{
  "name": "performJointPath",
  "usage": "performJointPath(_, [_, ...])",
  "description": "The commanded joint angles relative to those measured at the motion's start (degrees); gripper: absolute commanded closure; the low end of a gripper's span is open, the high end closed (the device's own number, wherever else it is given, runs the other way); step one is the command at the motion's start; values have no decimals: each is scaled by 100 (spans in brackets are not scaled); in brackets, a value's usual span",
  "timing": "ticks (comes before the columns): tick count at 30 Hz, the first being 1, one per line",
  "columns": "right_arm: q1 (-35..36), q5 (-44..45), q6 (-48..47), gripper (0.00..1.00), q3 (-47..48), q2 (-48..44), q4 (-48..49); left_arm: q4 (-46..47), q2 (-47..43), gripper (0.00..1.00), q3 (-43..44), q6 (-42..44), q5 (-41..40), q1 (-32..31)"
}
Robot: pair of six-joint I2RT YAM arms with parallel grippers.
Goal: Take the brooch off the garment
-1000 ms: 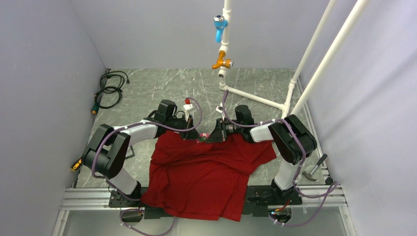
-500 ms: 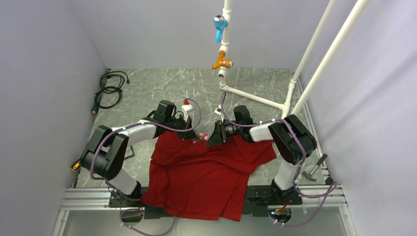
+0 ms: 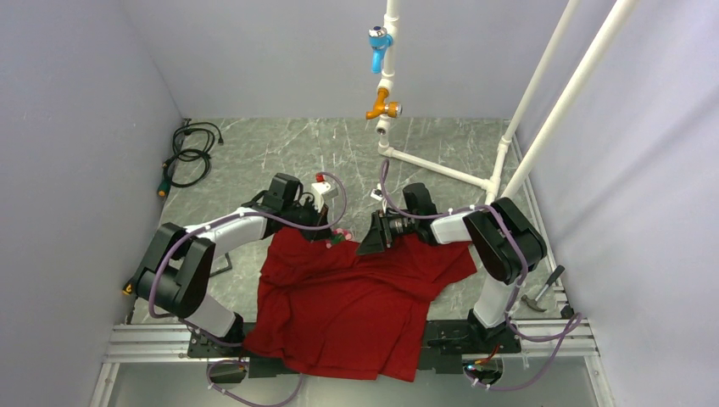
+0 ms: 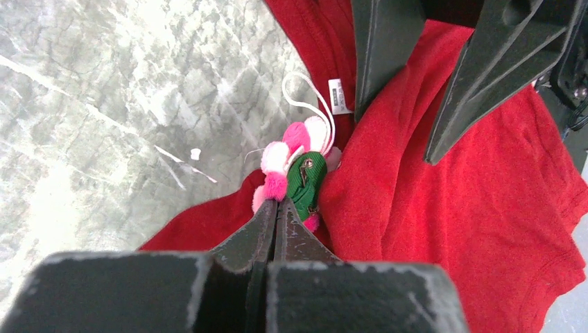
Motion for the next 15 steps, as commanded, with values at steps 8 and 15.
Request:
performJointPath(8, [-154,-173,-421,48,-5,-367,-171,-360,-295,100,84,399,-274,59])
performJointPath(15, [-243,-201,-787,41,29,-634,-632,-757,-383,100,191,562,-446,293])
